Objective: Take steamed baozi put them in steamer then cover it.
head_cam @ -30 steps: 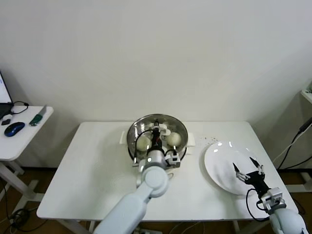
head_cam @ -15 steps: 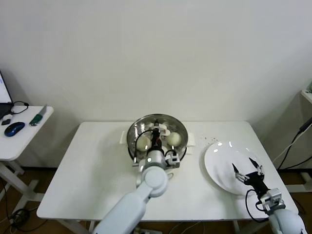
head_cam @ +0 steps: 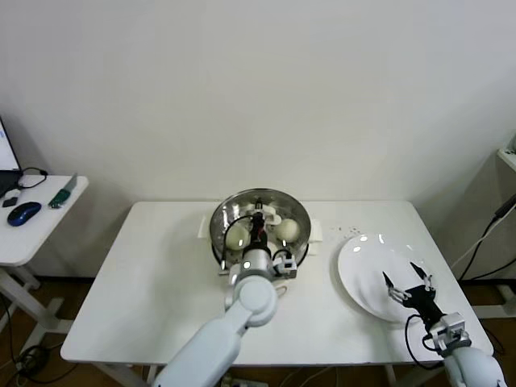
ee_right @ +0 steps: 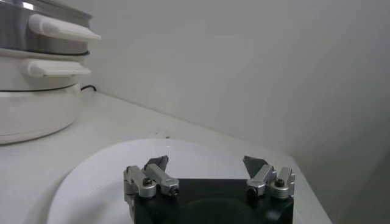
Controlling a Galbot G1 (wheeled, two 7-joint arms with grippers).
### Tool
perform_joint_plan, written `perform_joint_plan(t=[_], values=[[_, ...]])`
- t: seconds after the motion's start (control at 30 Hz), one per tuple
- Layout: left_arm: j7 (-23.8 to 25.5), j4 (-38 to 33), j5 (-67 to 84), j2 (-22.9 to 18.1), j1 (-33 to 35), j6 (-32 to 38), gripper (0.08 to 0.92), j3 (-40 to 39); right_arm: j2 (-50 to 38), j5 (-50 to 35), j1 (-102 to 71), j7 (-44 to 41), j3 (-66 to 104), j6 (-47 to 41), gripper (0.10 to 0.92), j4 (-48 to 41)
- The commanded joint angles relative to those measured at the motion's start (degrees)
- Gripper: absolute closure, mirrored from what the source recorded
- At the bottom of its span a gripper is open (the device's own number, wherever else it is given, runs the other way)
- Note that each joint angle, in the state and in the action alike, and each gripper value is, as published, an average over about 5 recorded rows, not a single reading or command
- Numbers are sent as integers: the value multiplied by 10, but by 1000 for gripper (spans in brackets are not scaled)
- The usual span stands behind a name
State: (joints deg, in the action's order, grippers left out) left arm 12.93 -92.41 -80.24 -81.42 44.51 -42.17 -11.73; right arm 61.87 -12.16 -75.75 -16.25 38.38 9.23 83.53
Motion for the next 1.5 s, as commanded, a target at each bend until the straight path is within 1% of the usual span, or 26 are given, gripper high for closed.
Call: perform_joint_plan(t=[0.03, 0.17, 0.43, 0.6, 0.8, 0.9, 0.97, 1.0, 1.07, 1.13, 1.23, 1.3, 1.37, 1.5], values=[[3, -17, 7, 8, 2, -28, 840, 3, -1, 0, -1, -1, 2, 0, 203, 1], [3, -42, 14, 20, 5, -28, 752, 1, -2, 0, -2, -3, 3, 0, 203, 1], [14, -123, 22, 51, 45, -28, 518, 6, -4, -2, -1, -4, 1, -4, 203, 4], [11, -186, 28, 72, 79, -28, 371, 13, -5, -15, -4, 3, 2, -27, 203, 18], [8, -270, 66, 112, 155, -28, 212, 37, -10, -7, -13, 20, 4, -73, 203, 48], [0, -308, 103, 128, 197, -21, 182, 68, -9, -3, -12, 22, 5, -80, 203, 52], [-22, -331, 129, 137, 229, -1, 179, 103, -7, -5, -11, 22, 6, -79, 203, 54], [-42, -338, 146, 141, 247, 16, 178, 123, -6, -10, -12, 23, 6, -78, 203, 56], [-90, -346, 186, 148, 281, 47, 177, 167, -3, -20, -14, 24, 8, -76, 203, 63], [-152, -347, 258, 151, 308, 76, 177, 211, -2, -30, -16, 25, 8, -72, 203, 71], [-242, -346, 401, 142, 346, 140, 177, 283, 0, -42, -17, 26, 8, -65, 203, 81], [-282, -348, 492, 131, 380, 199, 177, 331, 2, -44, -16, 26, 6, -60, 203, 85], [-296, -350, 572, 119, 412, 260, 177, 375, 4, -45, -16, 26, 4, -54, 203, 86], [-296, -345, 730, 90, 454, 363, 177, 450, 9, -45, -15, 26, -4, -44, 203, 86]])
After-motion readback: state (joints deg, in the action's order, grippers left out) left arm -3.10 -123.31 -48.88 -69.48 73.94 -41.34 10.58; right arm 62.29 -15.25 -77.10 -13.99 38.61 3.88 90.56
